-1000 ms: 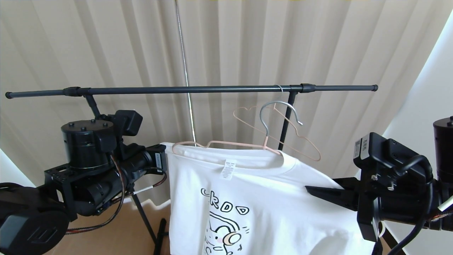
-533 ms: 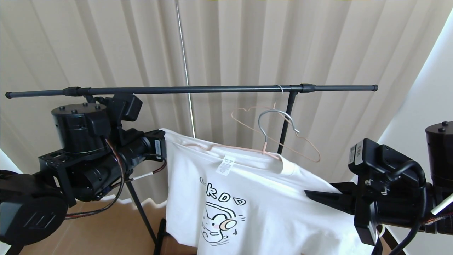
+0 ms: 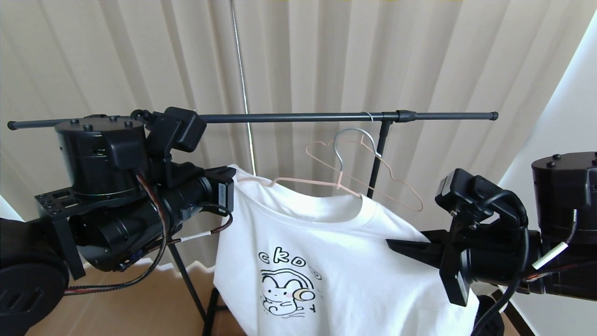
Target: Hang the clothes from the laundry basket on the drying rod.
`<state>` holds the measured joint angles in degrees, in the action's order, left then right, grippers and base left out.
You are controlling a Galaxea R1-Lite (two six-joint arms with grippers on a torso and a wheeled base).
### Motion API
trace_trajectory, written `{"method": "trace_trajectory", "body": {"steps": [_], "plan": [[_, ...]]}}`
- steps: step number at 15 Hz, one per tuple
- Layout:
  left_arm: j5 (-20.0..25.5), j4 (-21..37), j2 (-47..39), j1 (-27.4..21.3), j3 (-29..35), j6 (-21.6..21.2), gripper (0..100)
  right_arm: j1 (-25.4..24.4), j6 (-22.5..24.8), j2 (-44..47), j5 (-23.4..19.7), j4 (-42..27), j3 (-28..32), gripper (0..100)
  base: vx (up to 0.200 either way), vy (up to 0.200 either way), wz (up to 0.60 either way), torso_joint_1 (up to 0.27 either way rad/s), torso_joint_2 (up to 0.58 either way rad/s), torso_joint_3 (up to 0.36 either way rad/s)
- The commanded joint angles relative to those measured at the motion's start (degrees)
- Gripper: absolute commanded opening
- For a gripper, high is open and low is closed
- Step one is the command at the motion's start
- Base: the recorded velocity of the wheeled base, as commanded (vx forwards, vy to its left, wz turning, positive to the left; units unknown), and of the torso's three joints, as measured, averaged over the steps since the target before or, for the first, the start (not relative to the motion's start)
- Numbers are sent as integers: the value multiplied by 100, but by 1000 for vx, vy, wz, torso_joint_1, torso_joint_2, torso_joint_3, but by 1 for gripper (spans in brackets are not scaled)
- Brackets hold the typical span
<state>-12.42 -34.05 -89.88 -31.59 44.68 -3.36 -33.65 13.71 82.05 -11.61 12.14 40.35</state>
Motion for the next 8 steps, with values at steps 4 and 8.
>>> {"method": "trace_trajectory", "body": {"steps": [4, 8], "plan": [[-41, 83, 234, -252, 15, -173, 0, -248, -185, 399, 809, 350, -10, 0, 0, 0, 0, 0, 0, 0], [-41, 83, 261, -515, 41, -173, 0, -406, -211, 777, 1196, 684, 17, 0, 0, 0, 0, 0, 0, 0]]}}
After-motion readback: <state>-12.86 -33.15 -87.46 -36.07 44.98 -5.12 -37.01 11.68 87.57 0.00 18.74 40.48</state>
